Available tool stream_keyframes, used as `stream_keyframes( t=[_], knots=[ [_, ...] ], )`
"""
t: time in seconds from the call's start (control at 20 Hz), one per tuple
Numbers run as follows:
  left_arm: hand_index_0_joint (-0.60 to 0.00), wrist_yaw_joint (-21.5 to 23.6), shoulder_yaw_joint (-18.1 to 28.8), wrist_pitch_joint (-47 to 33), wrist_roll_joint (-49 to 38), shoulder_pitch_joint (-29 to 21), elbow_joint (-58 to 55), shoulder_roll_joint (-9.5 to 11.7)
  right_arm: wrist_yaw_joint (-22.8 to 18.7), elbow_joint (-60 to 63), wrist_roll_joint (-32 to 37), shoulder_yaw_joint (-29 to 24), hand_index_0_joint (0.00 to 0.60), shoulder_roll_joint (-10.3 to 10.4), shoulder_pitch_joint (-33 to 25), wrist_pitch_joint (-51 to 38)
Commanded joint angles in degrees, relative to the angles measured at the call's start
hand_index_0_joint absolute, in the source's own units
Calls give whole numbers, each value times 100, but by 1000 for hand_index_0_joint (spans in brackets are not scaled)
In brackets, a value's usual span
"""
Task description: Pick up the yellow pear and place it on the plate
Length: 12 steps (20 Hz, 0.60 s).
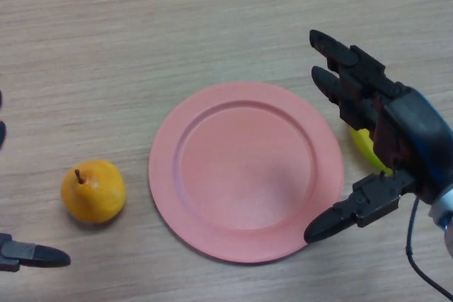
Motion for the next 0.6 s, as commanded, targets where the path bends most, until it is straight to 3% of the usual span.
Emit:
stream_keyframes(
  t=[0.05,0.25,0.6],
  knots=[
    [0,625,86,-1188,-427,-318,437,461,-329,-514,484,-183,0,-15,-104,-360],
    [0,998,-421,-1863,-527,-752,1744,723,-202,-769,274,-217,0,-129,-82,-155],
    [0,1245,-1163,-2540,-668,-1507,3077,725,-161,-1290,120,-566,0,-213,85,145]
  ],
)
